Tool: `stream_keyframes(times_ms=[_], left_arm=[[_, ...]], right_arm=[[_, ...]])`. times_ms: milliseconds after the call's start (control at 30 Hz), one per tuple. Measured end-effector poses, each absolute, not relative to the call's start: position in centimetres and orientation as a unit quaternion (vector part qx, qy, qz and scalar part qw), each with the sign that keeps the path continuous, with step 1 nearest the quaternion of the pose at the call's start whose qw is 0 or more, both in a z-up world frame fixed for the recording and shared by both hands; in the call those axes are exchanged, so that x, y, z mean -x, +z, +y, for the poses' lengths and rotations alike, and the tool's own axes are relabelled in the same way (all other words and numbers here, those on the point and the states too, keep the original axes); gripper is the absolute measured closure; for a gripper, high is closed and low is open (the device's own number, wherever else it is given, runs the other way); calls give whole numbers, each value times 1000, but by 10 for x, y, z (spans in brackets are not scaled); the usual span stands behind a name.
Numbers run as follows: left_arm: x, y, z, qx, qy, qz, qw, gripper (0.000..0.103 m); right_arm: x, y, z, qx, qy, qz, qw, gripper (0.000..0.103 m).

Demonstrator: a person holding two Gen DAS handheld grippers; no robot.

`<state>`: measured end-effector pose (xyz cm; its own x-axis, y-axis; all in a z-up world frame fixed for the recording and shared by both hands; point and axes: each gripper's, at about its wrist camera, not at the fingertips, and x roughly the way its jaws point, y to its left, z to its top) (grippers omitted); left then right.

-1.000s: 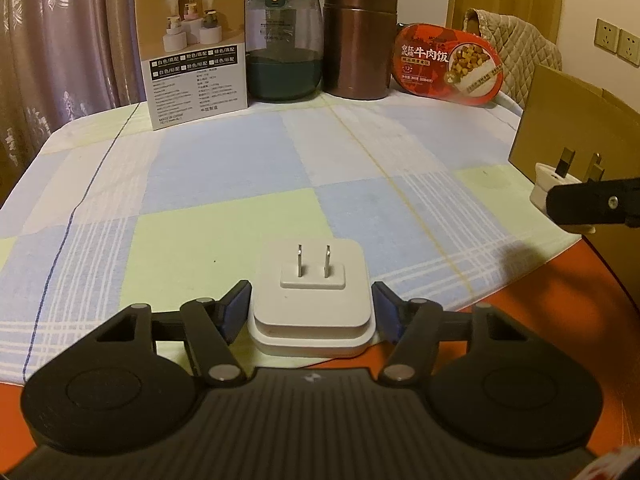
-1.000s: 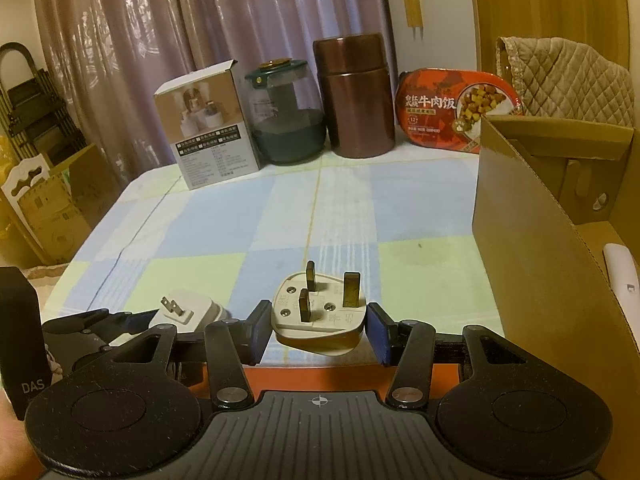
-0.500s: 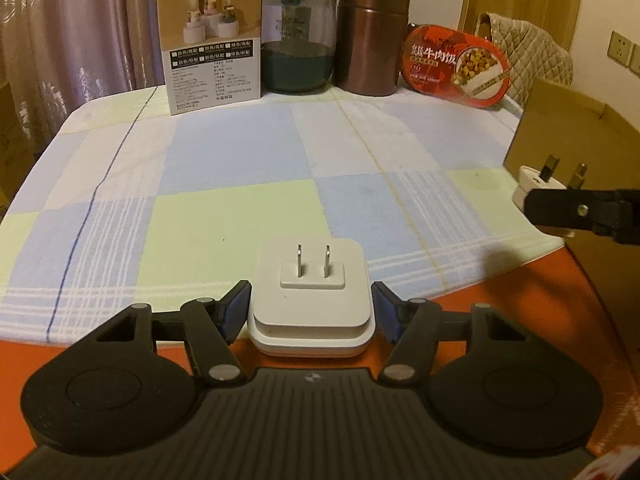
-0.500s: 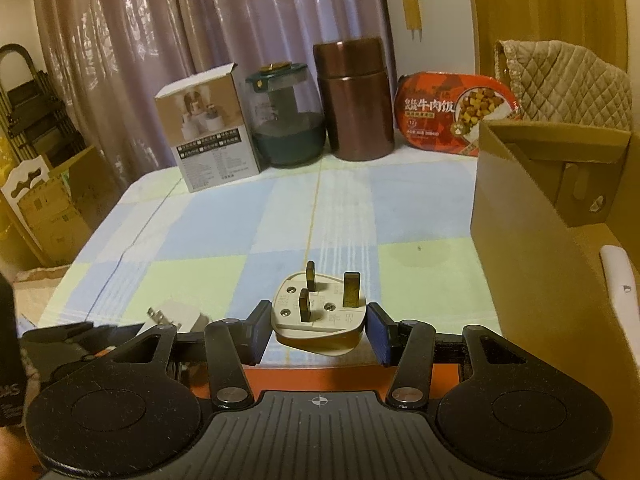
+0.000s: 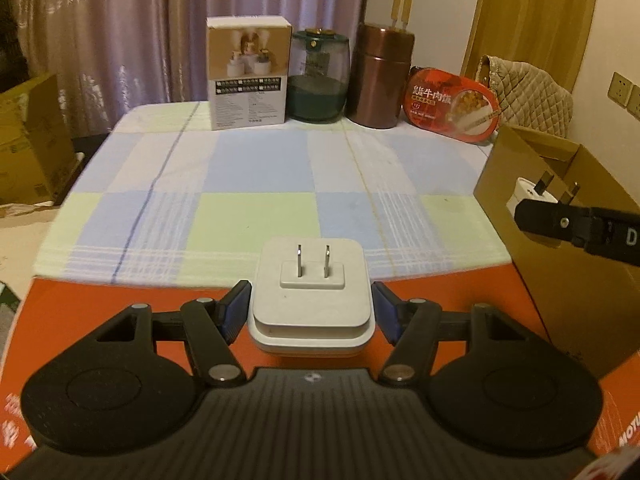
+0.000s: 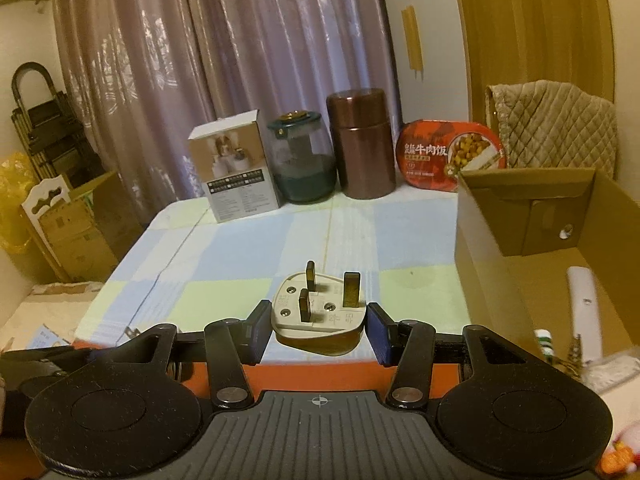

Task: Organize rigid objects
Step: 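Grasp the white flat US plug adapter with the left tool while the right tool holds the UK plug, then carry both plug adapters up over the cardboard box with both tools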

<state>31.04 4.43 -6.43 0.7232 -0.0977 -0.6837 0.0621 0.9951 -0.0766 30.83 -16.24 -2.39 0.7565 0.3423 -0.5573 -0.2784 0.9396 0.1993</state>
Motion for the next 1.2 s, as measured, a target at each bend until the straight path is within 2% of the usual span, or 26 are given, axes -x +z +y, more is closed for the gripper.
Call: stream_keyframes(times_ms=[600, 1200], left_arm=[[-218, 27, -1, 62, -61, 335, 938, 43], [-210, 56, -112, 26, -144, 321, 936, 43]], right_arm=[[-238, 76, -252, -51, 145, 264, 952, 56], [-210, 84, -378, -65, 59, 271, 958, 56]])
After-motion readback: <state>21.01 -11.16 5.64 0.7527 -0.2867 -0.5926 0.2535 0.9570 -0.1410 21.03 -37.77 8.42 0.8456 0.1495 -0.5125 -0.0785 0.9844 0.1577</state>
